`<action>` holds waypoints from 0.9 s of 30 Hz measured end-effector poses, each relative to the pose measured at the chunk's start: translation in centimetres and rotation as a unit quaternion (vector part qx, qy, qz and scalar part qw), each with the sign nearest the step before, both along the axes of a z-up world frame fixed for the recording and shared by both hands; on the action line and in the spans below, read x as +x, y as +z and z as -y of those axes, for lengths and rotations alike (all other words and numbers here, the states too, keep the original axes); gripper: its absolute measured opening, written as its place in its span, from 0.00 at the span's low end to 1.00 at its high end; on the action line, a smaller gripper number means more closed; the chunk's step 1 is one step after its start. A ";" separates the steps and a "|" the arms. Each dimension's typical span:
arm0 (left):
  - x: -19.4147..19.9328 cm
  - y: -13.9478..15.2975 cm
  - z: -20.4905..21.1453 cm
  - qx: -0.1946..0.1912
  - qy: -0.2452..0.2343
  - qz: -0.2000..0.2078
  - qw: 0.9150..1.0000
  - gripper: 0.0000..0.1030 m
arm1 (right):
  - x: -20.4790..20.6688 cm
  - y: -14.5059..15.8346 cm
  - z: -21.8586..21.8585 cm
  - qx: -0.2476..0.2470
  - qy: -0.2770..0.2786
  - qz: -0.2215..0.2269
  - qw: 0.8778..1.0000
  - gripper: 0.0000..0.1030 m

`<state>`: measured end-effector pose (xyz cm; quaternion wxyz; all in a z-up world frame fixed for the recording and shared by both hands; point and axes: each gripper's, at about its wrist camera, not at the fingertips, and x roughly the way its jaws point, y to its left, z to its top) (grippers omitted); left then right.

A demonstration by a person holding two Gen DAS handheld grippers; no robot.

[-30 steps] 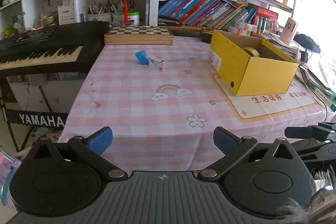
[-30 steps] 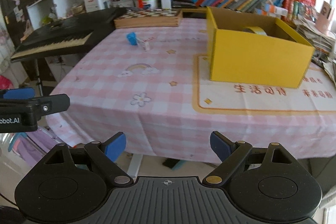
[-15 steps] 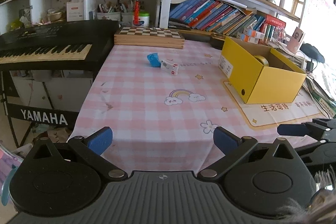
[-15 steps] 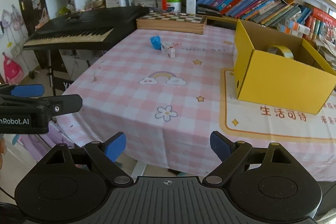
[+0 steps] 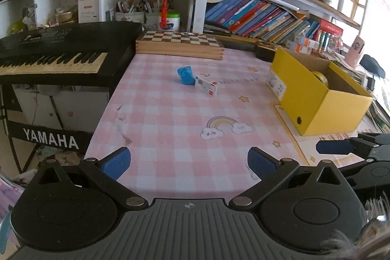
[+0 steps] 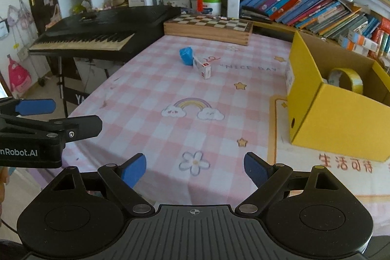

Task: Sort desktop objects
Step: 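Grasp the blue cloth with the left gripper while the right gripper grasps the white medicine box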

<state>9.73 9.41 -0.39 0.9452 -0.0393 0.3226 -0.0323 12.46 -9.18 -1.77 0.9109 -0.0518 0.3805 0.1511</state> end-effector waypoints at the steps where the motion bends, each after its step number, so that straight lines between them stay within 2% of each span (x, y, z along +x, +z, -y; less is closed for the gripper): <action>1: 0.7 -0.1 0.0 -0.001 0.001 -0.002 1.000 1.00 | 0.6 0.0 0.0 0.000 0.002 -0.001 1.000 0.87; 11: 7.0 -0.3 -0.5 -0.001 0.031 -0.013 0.999 1.00 | 7.6 -0.3 -0.1 0.006 0.020 -0.007 1.000 0.87; 20: 13.2 0.1 -0.6 -0.012 0.057 -0.003 0.998 1.00 | 13.3 -1.2 -1.1 0.001 0.055 -0.005 0.998 0.85; 25: 17.4 -0.2 -0.4 -0.011 0.047 -0.008 0.999 0.95 | 16.2 -2.0 -1.9 0.004 0.065 -0.001 0.998 0.83; 27: 19.0 -0.5 -0.3 -0.019 0.043 -0.012 0.999 0.87 | 17.5 -2.3 -2.1 0.012 0.066 -0.002 0.998 0.81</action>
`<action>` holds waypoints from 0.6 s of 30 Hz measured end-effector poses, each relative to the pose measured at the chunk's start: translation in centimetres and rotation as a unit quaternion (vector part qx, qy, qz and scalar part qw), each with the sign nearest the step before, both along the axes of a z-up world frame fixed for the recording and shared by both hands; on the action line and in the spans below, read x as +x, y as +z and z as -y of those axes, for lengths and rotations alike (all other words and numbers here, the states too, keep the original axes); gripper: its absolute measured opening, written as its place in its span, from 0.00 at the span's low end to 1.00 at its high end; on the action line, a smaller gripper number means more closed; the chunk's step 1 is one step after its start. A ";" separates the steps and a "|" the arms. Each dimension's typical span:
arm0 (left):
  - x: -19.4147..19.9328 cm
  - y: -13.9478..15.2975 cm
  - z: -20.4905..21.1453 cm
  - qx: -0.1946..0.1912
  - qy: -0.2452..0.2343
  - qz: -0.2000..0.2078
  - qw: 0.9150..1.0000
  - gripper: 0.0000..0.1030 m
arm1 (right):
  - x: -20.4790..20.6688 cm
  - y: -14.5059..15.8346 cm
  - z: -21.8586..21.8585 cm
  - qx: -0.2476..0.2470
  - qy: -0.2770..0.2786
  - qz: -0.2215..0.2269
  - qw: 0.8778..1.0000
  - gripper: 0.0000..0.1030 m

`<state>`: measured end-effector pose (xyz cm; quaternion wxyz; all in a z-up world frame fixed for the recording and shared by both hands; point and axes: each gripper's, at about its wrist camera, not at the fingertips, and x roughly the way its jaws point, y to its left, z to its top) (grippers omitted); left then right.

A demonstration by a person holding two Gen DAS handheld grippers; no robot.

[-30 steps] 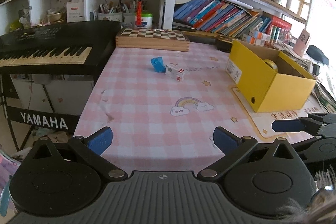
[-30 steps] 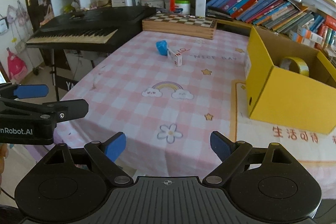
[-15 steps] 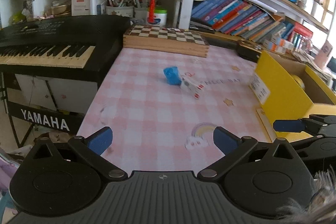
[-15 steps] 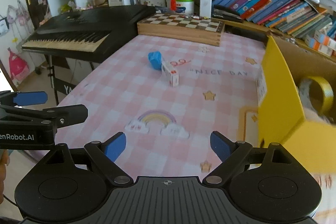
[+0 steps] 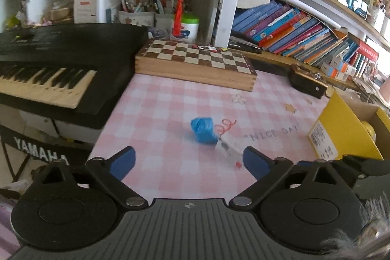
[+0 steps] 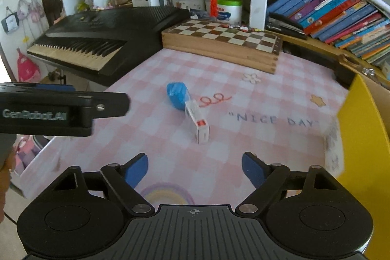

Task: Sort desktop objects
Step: 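Grasp the blue cloth with the left gripper while the right gripper grasps the white medicine box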

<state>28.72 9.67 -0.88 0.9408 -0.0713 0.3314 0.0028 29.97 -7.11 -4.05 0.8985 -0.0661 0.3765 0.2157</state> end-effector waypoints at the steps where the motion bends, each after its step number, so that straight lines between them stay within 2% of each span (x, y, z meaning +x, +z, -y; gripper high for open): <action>1: 1.0 -0.2 0.1 -0.008 -0.002 -0.003 1.000 0.85 | 0.6 -0.2 -0.1 0.002 0.001 -0.001 1.000 0.80; 5: 4.0 -1.0 -0.2 -0.048 0.005 -0.003 0.999 0.71 | 2.7 -0.8 -0.8 0.001 0.013 -0.002 1.000 0.67; 7: 5.8 -1.7 -0.4 -0.067 0.007 -0.015 0.998 0.64 | 3.4 -1.2 -1.0 -0.001 0.019 -0.005 1.000 0.62; 9: 7.3 -2.5 -0.4 -0.076 0.003 -0.028 0.997 0.60 | 3.9 -1.5 -1.2 -0.003 0.022 -0.006 1.000 0.60; 18: 11.5 -5.3 0.1 -0.076 -0.008 -0.071 0.995 0.46 | 5.9 -2.9 -1.5 -0.004 0.032 -0.028 0.999 0.48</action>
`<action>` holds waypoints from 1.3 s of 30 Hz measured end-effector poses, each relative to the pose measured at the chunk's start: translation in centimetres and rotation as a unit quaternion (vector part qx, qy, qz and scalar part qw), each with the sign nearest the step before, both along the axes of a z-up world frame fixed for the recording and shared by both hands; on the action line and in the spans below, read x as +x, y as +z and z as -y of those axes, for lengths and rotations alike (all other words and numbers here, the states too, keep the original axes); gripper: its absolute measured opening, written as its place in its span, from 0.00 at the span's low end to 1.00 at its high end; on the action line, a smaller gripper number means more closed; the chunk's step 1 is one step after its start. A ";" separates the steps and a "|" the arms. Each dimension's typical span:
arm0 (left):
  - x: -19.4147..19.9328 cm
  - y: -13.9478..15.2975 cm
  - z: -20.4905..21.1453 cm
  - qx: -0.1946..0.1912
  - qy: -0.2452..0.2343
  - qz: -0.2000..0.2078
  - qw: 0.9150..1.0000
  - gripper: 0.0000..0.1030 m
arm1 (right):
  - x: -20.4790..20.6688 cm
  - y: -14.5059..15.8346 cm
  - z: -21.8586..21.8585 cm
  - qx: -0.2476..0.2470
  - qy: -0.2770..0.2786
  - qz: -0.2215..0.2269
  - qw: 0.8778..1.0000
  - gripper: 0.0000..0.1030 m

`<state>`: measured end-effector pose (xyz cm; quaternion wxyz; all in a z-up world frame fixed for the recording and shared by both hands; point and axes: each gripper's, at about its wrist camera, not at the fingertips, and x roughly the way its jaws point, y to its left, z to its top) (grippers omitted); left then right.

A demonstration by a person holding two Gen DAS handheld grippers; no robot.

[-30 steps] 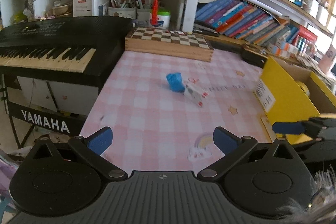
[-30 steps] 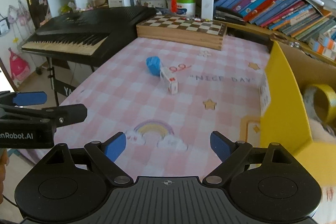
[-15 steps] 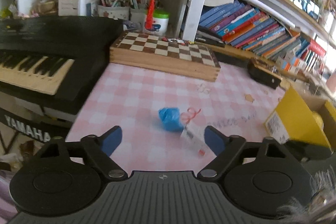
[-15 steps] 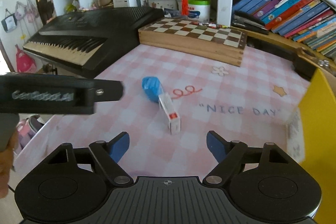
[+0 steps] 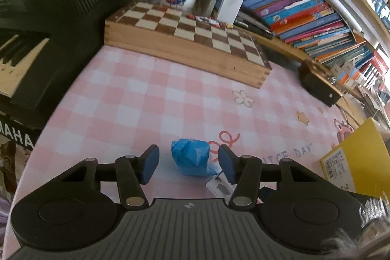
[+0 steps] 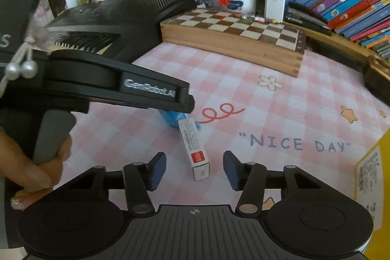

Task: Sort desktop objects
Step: 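Grasp the blue cloth with the left gripper while the right gripper grasps the white medicine box, then lift the blue cloth and medicine box and carry them toward the yellow box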

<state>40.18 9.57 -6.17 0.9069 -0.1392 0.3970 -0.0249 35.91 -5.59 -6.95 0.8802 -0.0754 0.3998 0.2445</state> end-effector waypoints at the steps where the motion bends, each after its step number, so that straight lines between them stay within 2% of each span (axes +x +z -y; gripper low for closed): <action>1: 0.2 -0.2 0.1 -0.001 -0.001 -0.003 1.000 0.44 | 0.1 -0.1 0.0 0.000 0.001 -0.001 1.000 0.47; 5: 0.4 -0.7 0.3 -0.002 -0.007 -0.008 1.000 0.31 | 0.5 -0.4 -0.2 -0.001 0.007 -0.003 1.000 0.43; 12: -0.2 -0.2 -0.8 -0.012 0.019 -0.004 1.000 0.26 | 0.9 -0.6 -1.2 -0.016 0.022 0.009 1.000 0.39; 15: -1.3 0.8 -2.0 -0.029 0.043 0.007 0.999 0.26 | 1.3 -0.6 -1.5 -0.017 0.026 0.010 0.999 0.27; 17: -2.1 1.5 -2.7 -0.040 0.058 0.013 0.997 0.26 | 1.5 -0.5 -1.5 -0.015 0.029 0.005 0.999 0.13; 22: -4.7 2.8 -4.1 -0.063 0.081 0.028 0.994 0.25 | 0.9 0.1 -0.6 -0.006 0.018 0.004 1.000 0.13; 28: -7.9 4.2 -4.6 -0.094 0.080 0.043 0.991 0.25 | -1.2 2.0 1.2 0.007 -0.005 0.011 1.000 0.13; 34: -11.8 4.9 -4.7 -0.140 0.076 0.049 0.986 0.24 | -4.9 4.0 3.0 0.020 -0.018 0.024 0.999 0.13; 39: -15.6 5.4 -4.5 -0.155 0.063 0.052 0.984 0.24 | -8.2 5.2 4.0 0.025 -0.027 0.025 0.999 0.13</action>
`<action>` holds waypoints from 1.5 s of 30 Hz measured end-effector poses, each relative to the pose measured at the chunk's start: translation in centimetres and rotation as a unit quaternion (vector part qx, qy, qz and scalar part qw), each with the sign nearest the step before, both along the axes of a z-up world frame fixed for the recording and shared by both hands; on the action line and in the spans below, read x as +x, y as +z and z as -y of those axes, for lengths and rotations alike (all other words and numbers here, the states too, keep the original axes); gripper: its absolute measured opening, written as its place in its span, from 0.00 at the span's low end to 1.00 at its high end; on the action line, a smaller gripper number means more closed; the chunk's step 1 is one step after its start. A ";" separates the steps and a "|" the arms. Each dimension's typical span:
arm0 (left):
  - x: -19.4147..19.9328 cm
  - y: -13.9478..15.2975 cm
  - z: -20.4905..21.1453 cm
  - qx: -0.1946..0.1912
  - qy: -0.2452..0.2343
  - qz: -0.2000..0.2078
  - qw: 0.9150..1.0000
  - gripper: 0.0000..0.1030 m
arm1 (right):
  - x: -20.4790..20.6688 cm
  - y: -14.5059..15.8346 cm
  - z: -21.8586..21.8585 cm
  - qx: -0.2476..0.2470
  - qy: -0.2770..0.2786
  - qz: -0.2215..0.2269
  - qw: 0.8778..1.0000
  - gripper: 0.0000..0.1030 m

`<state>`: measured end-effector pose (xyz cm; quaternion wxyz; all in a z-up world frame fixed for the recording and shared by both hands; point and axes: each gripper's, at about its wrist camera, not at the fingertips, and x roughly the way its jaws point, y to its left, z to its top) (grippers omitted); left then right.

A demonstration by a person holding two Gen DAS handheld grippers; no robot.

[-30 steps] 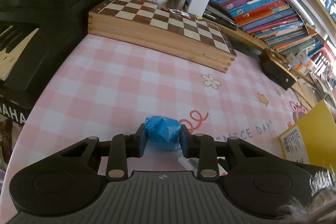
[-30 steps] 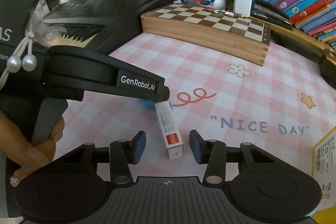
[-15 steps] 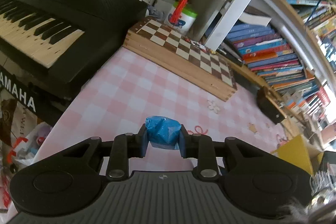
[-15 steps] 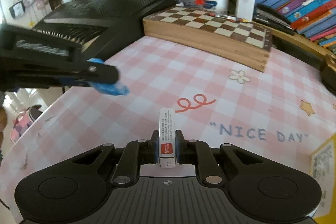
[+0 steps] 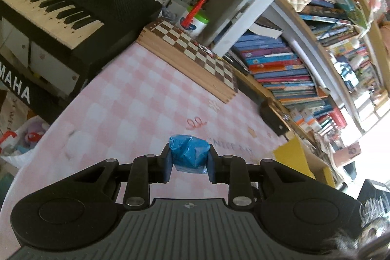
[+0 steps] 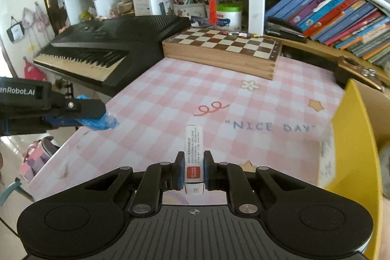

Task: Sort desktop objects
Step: 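Lift the blue cloth and medicine box and carry them toward the yellow box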

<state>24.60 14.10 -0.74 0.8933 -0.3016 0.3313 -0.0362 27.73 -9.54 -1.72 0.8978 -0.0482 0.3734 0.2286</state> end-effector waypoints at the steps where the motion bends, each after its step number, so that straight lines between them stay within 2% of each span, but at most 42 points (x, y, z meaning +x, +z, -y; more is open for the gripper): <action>1: -0.7 0.1 0.0 -0.003 -0.001 0.001 1.000 0.24 | -0.6 0.2 0.2 0.005 0.000 -0.003 1.000 0.13; 13: -9.0 1.0 -0.5 -0.037 -0.023 0.016 0.999 0.24 | -9.7 1.8 1.1 0.024 -0.039 -0.015 0.999 0.13; 22: -14.1 1.3 -0.3 -0.052 -0.069 0.018 0.996 0.24 | -15.9 2.7 1.5 0.026 -0.077 -0.009 0.997 0.13; 33: -17.7 0.9 1.6 -0.051 -0.124 0.014 0.991 0.23 | -22.1 2.6 2.9 0.029 -0.133 -0.013 0.991 0.13; 45: -19.2 0.4 5.4 -0.053 -0.209 0.007 0.976 0.23 | -26.5 2.7 5.7 0.021 -0.205 -0.013 0.978 0.13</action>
